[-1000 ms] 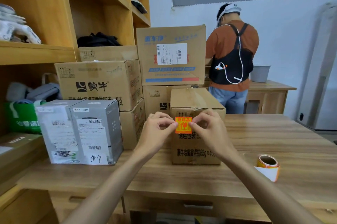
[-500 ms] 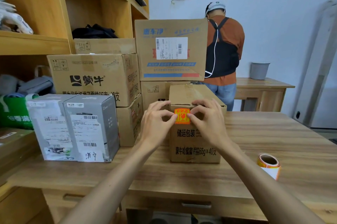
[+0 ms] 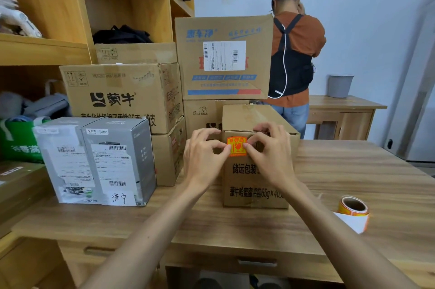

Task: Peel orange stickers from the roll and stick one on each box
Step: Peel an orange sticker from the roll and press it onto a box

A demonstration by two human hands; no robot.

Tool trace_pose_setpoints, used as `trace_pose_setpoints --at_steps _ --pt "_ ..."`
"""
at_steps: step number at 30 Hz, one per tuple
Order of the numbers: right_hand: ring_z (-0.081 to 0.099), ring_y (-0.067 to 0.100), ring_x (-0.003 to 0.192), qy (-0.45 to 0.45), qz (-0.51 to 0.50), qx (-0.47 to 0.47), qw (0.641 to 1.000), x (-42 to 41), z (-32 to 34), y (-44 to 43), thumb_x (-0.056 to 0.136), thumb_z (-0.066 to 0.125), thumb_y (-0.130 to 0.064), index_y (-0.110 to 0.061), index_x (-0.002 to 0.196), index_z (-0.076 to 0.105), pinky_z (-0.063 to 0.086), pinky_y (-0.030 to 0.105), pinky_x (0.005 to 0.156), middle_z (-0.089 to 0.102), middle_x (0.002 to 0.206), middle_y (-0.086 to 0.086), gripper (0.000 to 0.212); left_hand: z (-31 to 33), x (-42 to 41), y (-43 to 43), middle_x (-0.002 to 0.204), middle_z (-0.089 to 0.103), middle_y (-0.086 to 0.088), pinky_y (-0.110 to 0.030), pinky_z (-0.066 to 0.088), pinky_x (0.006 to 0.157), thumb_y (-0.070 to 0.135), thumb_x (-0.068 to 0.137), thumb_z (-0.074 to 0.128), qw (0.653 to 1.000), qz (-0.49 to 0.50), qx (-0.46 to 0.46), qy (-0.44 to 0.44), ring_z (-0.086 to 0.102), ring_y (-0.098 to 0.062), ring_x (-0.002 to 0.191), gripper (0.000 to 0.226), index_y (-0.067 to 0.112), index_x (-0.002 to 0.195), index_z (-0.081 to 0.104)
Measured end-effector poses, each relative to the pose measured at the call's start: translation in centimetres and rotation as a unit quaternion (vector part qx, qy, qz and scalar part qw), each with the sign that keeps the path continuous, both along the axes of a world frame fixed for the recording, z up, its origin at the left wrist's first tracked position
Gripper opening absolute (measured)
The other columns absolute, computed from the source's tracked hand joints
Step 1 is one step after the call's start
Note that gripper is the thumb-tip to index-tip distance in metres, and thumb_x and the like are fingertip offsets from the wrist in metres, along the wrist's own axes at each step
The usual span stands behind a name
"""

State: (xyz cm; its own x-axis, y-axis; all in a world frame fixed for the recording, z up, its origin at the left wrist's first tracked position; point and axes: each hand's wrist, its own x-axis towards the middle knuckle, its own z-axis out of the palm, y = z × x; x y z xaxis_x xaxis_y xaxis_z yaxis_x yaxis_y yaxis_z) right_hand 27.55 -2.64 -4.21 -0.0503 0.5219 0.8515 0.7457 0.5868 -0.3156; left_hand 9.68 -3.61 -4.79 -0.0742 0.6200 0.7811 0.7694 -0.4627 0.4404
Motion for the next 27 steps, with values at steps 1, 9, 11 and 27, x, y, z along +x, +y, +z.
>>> trace_pose_setpoints --at_steps 1,9,11,27 --pt "0.049 0.017 0.106 -0.002 -0.001 0.000 1.000 0.0 -0.1 0.1 0.081 0.078 -0.024 -0.020 0.077 0.069 0.031 0.034 0.095 0.058 0.108 -0.004 0.011 -0.1 0.0 0.0 0.119 0.068 0.009 -0.034 0.038 0.095 0.036 0.086 0.077 1.000 0.002 0.000 -0.003 0.049 -0.010 0.119 0.013 0.024 0.087 0.083" --pt "0.049 0.018 0.106 -0.007 -0.010 0.005 1.000 -0.1 -0.2 0.2 0.082 0.076 -0.025 -0.020 0.076 0.066 0.031 0.034 0.095 0.056 0.108 -0.003 0.013 0.1 0.4 0.1 0.109 0.063 0.008 -0.031 0.037 0.085 0.037 0.086 0.078 1.000 0.020 0.002 0.002 0.049 -0.011 0.109 0.015 0.023 0.083 0.081" --pt "0.049 0.018 0.106 -0.010 -0.013 0.007 1.000 -0.1 -0.2 0.2 0.082 0.076 -0.024 -0.020 0.076 0.065 0.032 0.034 0.095 0.056 0.108 -0.003 0.013 0.2 0.5 0.1 0.107 0.063 0.007 -0.029 0.035 0.083 0.036 0.086 0.078 1.000 0.027 0.005 0.010 0.049 -0.011 0.107 0.015 0.022 0.082 0.080" --pt "0.056 0.009 0.106 0.024 0.061 -0.066 0.996 2.3 2.6 0.0 0.091 0.061 -0.047 -0.023 0.114 0.063 0.047 0.046 0.095 0.064 0.114 -0.009 0.033 2.7 -2.6 1.1 0.137 0.057 0.015 -0.040 0.037 0.112 0.042 0.095 0.066 0.982 -0.147 -0.118 -0.002 0.046 -0.007 0.130 0.047 0.037 0.142 0.056"
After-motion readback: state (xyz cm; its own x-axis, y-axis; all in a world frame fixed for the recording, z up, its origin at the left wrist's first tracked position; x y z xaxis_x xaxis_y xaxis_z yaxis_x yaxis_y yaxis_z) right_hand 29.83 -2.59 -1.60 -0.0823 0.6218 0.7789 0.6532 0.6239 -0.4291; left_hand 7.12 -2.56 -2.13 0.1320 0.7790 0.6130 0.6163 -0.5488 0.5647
